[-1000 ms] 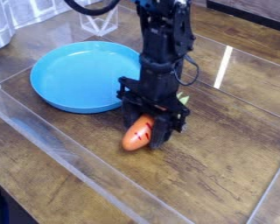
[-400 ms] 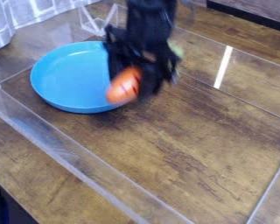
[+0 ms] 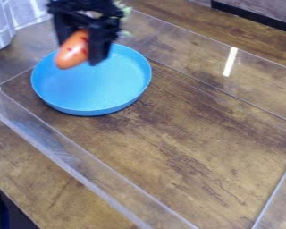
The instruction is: Put the carrot in the blue tray
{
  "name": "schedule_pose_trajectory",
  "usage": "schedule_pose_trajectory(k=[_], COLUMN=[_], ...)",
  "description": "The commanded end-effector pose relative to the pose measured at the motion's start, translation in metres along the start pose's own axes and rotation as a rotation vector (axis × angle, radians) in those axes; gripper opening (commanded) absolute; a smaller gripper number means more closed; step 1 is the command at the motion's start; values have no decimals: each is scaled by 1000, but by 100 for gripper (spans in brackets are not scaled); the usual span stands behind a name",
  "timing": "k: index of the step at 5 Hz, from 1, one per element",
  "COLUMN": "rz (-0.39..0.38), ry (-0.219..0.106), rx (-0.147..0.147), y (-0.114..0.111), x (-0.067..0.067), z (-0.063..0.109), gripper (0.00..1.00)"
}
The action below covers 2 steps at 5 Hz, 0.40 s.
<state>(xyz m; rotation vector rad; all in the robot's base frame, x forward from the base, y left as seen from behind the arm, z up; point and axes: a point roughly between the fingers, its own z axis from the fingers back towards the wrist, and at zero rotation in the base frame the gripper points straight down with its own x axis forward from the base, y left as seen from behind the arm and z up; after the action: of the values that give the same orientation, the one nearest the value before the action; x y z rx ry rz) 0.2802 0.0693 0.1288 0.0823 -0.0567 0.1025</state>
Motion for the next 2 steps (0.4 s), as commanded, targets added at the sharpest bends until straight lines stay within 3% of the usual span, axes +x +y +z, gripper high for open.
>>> schedule_pose_trajectory(k=[1, 2], rz=[28, 27], ry=[-64, -61], rx=[7, 11], y=[31, 42], x=[-2, 4], z=[5, -8], gripper=[0, 0])
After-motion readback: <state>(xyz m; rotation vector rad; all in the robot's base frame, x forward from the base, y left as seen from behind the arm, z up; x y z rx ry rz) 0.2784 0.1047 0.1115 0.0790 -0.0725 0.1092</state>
